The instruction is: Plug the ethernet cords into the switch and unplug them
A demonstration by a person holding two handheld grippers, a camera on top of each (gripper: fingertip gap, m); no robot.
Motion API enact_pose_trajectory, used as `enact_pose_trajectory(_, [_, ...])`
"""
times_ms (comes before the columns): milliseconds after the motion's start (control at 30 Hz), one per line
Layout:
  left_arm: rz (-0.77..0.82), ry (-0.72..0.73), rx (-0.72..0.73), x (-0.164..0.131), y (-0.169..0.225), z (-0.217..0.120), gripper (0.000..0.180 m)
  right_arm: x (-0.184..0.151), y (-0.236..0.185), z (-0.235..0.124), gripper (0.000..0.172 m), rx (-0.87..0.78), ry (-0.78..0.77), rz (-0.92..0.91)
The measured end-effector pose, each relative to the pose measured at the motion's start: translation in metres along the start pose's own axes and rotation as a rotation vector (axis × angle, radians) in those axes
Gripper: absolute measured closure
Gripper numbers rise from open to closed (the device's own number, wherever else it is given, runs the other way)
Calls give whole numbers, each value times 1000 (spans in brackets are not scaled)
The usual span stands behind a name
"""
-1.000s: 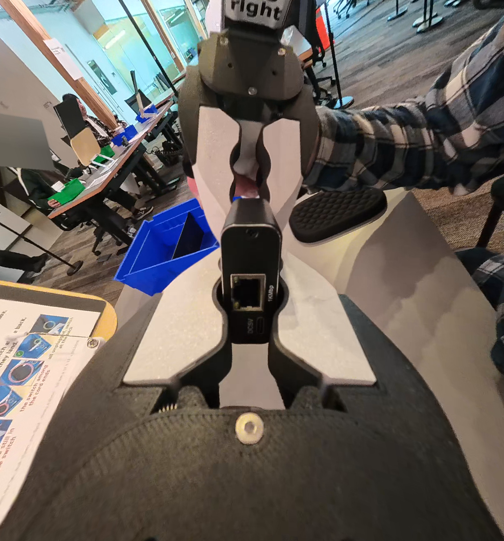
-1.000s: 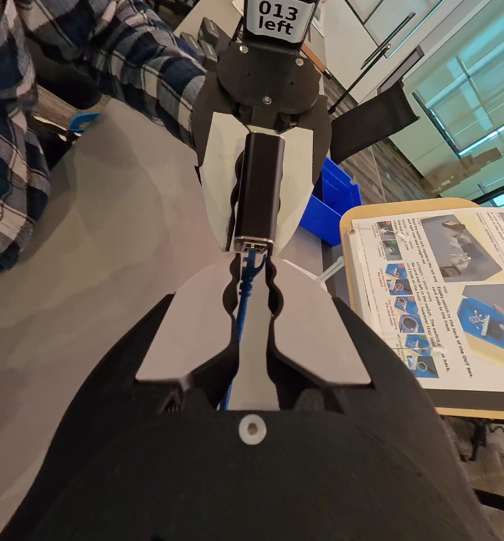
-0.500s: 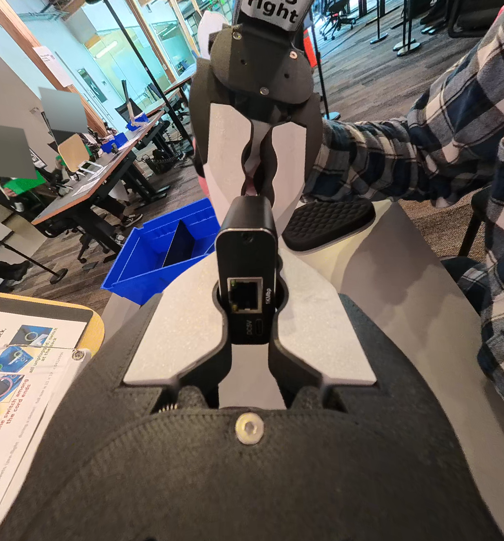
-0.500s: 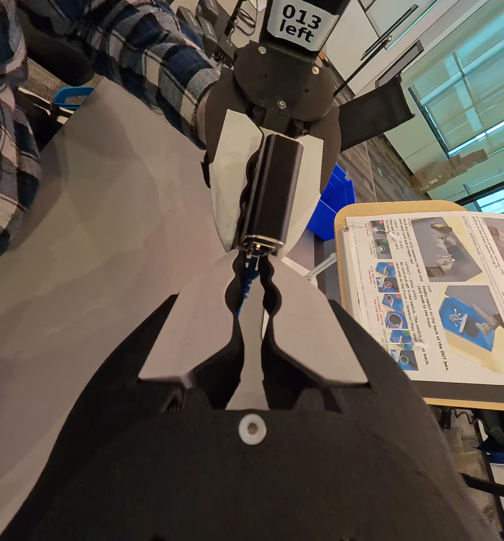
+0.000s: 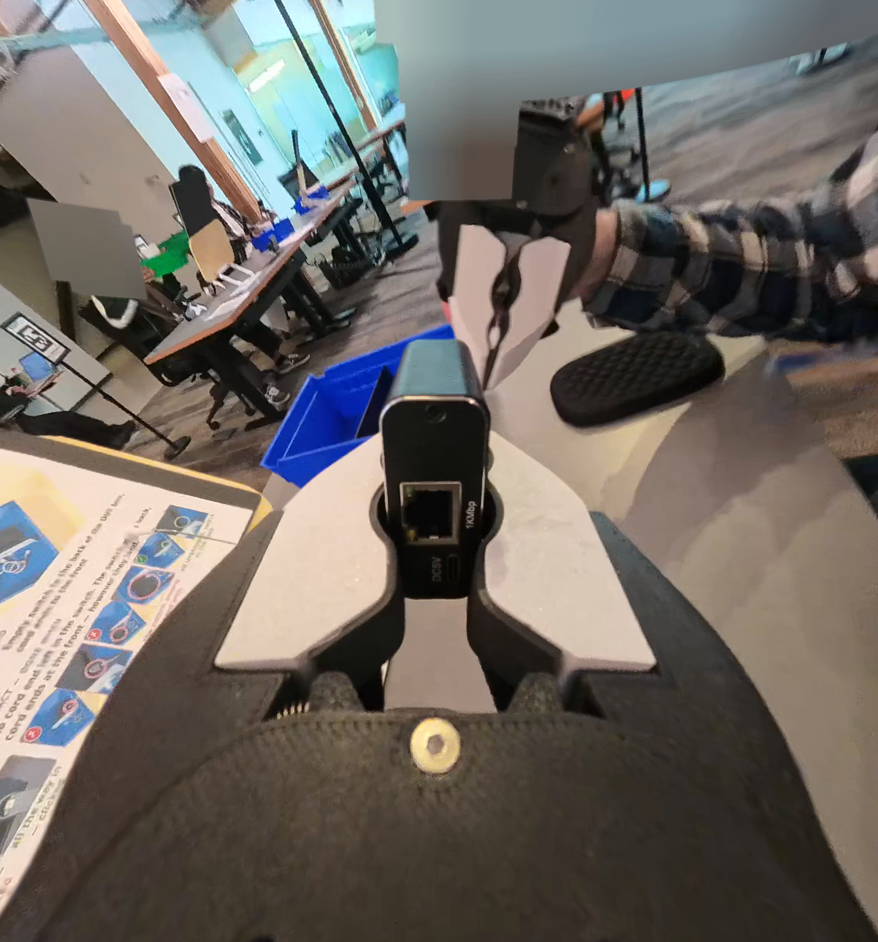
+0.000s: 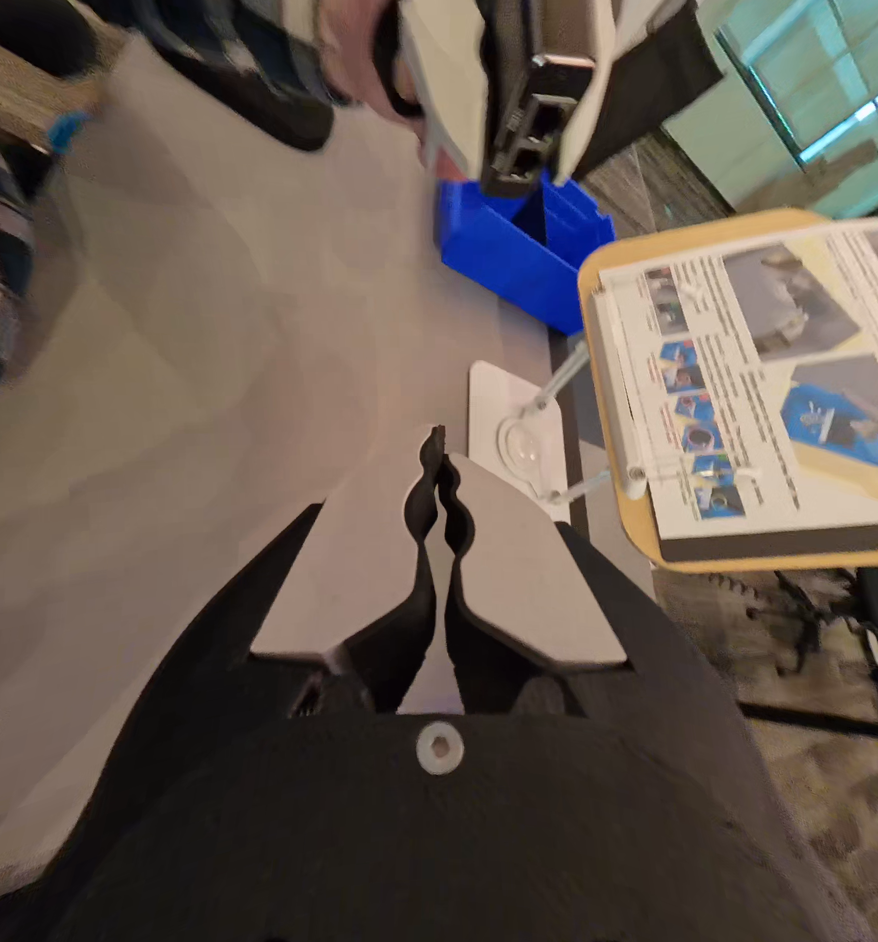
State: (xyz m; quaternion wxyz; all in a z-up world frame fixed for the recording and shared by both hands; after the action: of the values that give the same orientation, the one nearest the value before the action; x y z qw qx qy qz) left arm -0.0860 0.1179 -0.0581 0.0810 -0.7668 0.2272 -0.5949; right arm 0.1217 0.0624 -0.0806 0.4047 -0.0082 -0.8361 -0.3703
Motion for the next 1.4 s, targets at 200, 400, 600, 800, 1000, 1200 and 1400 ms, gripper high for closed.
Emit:
enact_pose_trajectory(200, [-53, -56, -60, -24, 23, 24, 154, -24, 9, 15, 172, -1, 59, 132])
enact_pose_trajectory(400, [-101, -43, -102, -42, 23, 43, 154, -42, 16, 20, 172, 17, 48, 201])
enact_pose_trajectory(600, [-140, -41, -135, -59, 20, 56, 154, -48, 8, -25, 172, -12, -22, 271])
enact_pose_trajectory(800, [-159, -32, -153, -59, 26, 64, 154, -39, -13, -72, 172, -69, -103, 321])
enact_pose_trajectory(1000, [-138, -29, -165, -56, 41, 85, 154, -36, -52, -126, 164, -178, -160, 426])
enact_pose_trajectory(1200, [-14, -115, -129, -58, 63, 118, 154, -41, -122, -173, 139, -313, -253, 548])
enact_pose_trajectory(1400, [145, -155, 43, -69, 92, 154, 154, -44, -194, -216, 126, -415, -330, 620])
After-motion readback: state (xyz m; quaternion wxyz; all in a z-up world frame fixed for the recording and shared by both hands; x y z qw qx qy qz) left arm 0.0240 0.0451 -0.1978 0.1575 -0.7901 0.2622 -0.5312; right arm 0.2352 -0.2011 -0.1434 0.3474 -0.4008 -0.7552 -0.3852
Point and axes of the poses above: each gripper's, where its closed fingertips meet, z out along the fingers, x out of its top, y = z × x across the jaws, the point moved 8 cm from there along -z, back along the fingers, and after that the axes turned 9 degrees about -x, right-handed, at the moved point
